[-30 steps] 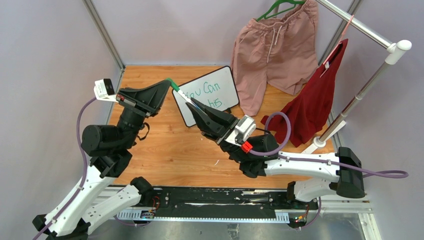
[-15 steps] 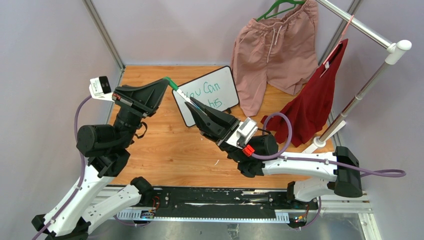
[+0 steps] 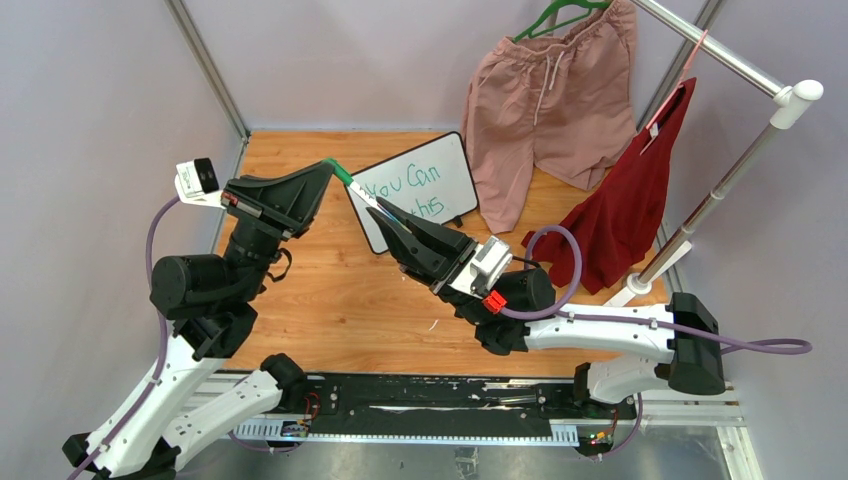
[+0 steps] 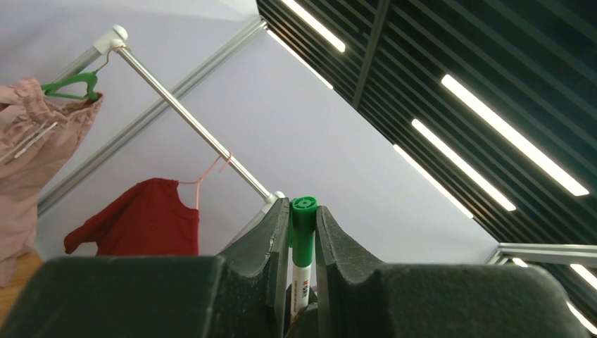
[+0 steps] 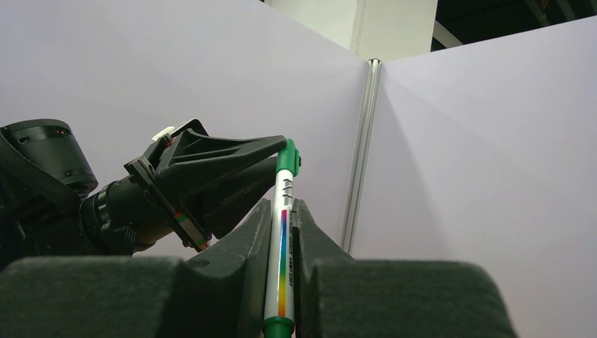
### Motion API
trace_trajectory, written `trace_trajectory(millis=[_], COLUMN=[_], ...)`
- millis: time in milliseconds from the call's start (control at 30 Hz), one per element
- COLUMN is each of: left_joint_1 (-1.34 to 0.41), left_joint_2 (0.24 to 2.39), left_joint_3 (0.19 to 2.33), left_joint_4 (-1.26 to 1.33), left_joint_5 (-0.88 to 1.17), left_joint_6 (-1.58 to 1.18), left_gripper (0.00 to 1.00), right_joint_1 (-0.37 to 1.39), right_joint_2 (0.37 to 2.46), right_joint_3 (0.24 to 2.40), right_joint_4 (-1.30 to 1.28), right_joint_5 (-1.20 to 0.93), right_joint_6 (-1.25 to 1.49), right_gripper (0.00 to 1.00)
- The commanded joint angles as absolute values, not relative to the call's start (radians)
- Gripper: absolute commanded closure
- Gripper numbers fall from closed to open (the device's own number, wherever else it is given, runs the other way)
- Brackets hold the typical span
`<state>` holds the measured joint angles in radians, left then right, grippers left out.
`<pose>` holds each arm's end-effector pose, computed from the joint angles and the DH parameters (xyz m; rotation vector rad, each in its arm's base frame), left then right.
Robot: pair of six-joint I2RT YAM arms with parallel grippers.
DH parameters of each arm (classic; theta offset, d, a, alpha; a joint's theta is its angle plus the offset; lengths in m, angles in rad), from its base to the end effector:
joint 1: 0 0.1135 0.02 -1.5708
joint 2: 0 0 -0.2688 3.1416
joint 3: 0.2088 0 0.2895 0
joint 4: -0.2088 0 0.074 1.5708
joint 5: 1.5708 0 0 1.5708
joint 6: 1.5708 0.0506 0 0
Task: Write a sentence on the whiteboard
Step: Close the whiteboard marker at the center of the board.
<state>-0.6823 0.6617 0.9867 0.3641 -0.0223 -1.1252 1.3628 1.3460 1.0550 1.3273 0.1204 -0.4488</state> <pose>0.1197 -0.0958 0.5052 -0.2437 0.9746 -1.6655 0.0704 0.3039 0.4587 -0.3588 0.4355 0.8584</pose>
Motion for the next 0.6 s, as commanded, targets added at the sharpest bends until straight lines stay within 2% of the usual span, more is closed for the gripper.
trace_trajectory(millis=[0, 433, 567], left_joint_1=[-0.690, -0.690, -0.690], left_joint_2=[0.650, 0.645, 0.644], left_joint_3=[0.971, 0.974, 0.975], left_joint_4=[0.359, 0.359, 0.359], left_joint_5=[0.005, 0.003, 0.002], left_joint_6=[-1.113, -1.108, -1.105], left_gripper=[0.79, 0.62, 0.53], right_joint_1=[1.356, 1.357, 1.358], right_joint_2=[1.324, 1.316, 1.315], right_joint_3=[1.045, 1.039, 1.040], right_joint_4=[1.364, 1.355, 1.350], right_joint_5=[0.136, 0.134, 0.133], right_joint_6=[-0.449, -0.448, -0.447], right_gripper=[1.00, 1.00, 1.00])
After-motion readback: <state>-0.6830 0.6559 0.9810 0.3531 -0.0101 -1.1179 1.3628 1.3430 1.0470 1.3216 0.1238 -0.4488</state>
